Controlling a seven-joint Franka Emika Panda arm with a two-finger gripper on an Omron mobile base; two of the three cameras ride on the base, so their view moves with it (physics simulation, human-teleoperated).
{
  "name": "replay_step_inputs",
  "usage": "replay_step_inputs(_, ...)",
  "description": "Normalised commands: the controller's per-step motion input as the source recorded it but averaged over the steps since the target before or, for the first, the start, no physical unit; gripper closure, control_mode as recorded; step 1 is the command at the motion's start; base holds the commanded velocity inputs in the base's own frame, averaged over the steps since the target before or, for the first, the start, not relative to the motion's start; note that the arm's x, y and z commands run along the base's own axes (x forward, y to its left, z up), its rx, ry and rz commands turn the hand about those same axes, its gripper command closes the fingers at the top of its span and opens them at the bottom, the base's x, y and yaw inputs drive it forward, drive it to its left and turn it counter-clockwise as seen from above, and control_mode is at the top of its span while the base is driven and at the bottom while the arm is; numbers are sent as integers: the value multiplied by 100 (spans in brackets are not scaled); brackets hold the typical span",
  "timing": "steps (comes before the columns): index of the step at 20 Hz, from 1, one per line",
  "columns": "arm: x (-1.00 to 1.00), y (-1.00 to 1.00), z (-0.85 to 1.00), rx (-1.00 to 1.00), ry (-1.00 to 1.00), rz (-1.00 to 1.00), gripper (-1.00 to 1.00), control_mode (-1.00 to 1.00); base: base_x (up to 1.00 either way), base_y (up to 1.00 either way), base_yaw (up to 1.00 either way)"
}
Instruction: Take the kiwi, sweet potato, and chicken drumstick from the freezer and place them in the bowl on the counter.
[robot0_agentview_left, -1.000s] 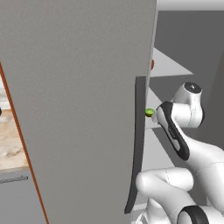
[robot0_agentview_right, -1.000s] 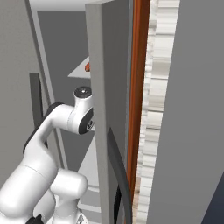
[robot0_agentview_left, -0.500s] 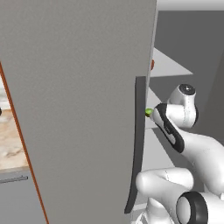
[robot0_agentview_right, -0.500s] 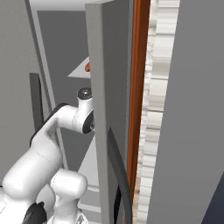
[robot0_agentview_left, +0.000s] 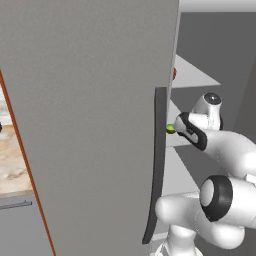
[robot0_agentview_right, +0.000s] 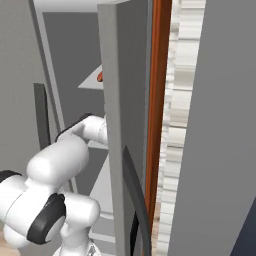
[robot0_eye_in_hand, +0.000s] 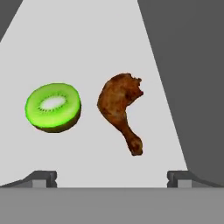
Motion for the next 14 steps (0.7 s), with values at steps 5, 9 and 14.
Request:
replay_step_inputs(5,55,-10,-18,0,0,0,-100,-100,0,0,0)
replay_step_inputs(9,37,0,-32,0,0,0,-100,-100,0,0,0)
replay_step_inputs(14,26,-3,-34,0,0,0,-100,-100,0,0,0)
